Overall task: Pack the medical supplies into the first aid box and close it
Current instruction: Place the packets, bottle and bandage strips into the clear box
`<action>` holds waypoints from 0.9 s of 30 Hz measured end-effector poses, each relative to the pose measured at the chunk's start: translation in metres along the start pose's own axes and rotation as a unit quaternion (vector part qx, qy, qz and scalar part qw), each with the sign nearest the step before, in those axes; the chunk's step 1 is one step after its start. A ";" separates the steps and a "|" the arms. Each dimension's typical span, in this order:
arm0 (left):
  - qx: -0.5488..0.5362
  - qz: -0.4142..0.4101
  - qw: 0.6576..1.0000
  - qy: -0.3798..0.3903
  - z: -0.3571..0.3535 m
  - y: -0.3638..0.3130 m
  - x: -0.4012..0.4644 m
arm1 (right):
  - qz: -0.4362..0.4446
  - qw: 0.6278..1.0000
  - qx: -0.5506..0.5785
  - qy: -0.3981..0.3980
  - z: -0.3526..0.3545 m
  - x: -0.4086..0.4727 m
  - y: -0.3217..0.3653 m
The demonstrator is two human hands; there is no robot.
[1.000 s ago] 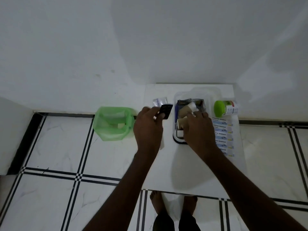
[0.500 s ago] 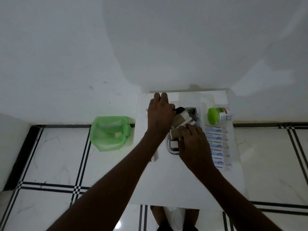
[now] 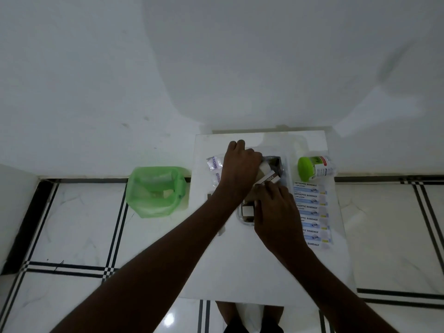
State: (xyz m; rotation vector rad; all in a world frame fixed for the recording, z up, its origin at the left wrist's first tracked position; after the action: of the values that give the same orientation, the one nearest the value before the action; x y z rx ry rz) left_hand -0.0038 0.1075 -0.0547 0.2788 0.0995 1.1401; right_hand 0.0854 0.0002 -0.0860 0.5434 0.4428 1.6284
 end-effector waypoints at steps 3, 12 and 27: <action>-0.004 -0.012 1.000 0.027 0.003 -0.002 0.002 | -0.005 1.000 -0.004 0.002 0.000 0.001 0.000; -0.172 0.023 0.985 -0.022 0.017 0.018 -0.003 | 0.001 1.000 0.025 -0.012 0.009 0.000 0.003; -0.212 0.060 0.974 -0.049 -0.001 0.012 -0.040 | -0.089 0.980 -0.120 0.128 0.072 0.074 -0.116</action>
State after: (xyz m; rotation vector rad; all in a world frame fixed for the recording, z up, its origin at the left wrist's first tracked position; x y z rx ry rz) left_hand -0.0309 0.0761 -0.0549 -0.0413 -0.2502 1.2349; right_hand 0.2141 0.0861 -0.0875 0.1093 0.4623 1.5571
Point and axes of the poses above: each hand's wrist, its own x-axis towards the middle knuckle, its own z-axis out of the back of the hand, y = z × x, the point moved 3 cm from there along x, towards the middle knuckle, and after that the axes turned 10 degrees about x, right-handed, at the moved point
